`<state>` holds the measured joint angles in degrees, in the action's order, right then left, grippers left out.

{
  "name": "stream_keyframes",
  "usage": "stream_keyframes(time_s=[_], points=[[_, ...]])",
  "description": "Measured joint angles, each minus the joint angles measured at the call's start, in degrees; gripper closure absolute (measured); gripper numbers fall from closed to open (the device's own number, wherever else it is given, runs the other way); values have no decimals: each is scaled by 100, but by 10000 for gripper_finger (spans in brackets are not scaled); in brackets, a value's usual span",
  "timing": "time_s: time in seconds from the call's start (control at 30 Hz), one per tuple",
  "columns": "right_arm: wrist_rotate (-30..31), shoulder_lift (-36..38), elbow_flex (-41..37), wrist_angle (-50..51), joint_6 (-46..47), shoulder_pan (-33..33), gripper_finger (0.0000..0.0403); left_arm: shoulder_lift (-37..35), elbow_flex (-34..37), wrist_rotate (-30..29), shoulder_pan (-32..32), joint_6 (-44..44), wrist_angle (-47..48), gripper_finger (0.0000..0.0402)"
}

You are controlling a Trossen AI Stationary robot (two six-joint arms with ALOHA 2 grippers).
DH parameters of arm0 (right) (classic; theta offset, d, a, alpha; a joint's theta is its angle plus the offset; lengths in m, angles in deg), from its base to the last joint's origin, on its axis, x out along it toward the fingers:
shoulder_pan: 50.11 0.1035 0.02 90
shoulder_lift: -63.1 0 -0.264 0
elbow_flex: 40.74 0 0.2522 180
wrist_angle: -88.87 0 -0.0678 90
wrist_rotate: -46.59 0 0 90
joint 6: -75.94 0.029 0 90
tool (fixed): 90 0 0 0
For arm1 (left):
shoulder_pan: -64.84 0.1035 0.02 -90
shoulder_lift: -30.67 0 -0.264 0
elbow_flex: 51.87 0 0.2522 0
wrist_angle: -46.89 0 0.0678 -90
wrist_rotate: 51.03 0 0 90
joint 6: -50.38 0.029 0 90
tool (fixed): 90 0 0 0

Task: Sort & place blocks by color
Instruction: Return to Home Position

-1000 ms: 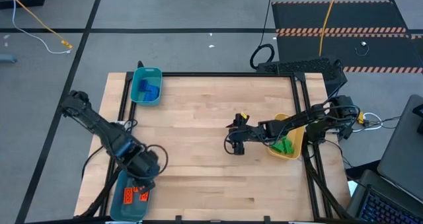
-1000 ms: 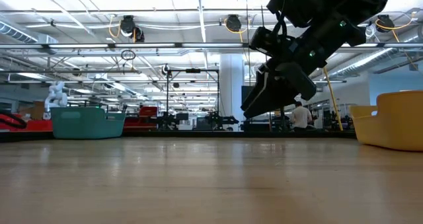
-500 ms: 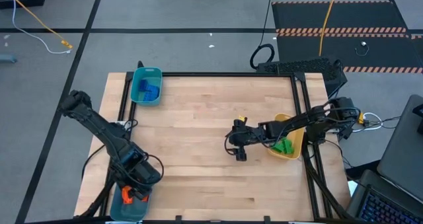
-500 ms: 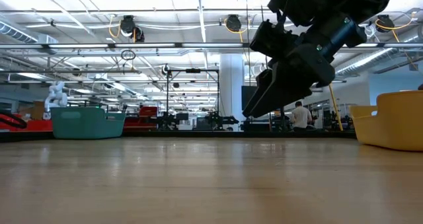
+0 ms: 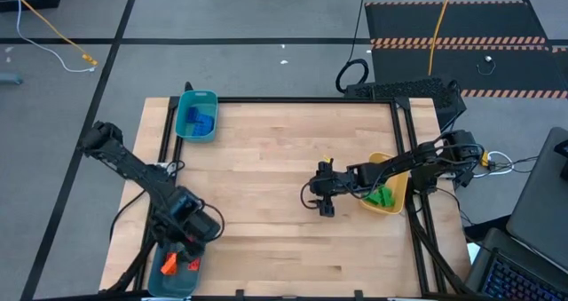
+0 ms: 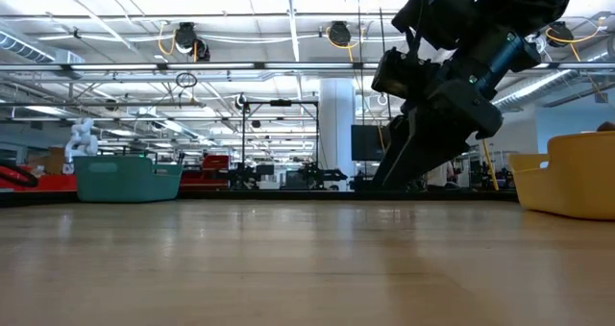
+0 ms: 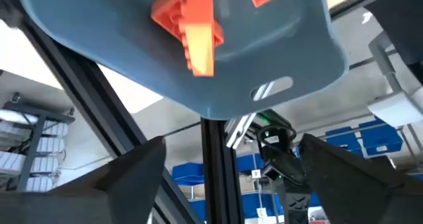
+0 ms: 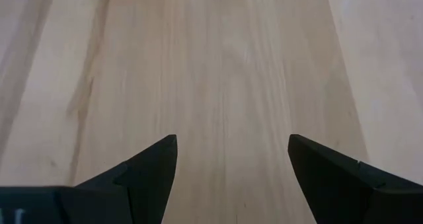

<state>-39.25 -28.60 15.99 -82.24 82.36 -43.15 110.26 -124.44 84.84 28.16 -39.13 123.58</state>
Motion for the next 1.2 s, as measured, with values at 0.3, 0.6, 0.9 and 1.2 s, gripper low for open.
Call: stream_keyframes(time_s=[0.3, 0.6, 0.9, 1.2], points=[[1, 70, -20, -390, -70, 4, 122, -2, -79, -174, 861, 1654, 491, 157], [17, 538, -16, -964, -419, -13, 122, -15, -153, -1933, 1952, 4474, 694, 242], [45, 1530, -23, -505, -643, -27, 122, -11, -140, -3869, 2997, 6758, -1588, 305], [200, 2856, -23, 120, -268, -21, 122, -11, -35, -5715, 3193, 8119, -5090, 357]])
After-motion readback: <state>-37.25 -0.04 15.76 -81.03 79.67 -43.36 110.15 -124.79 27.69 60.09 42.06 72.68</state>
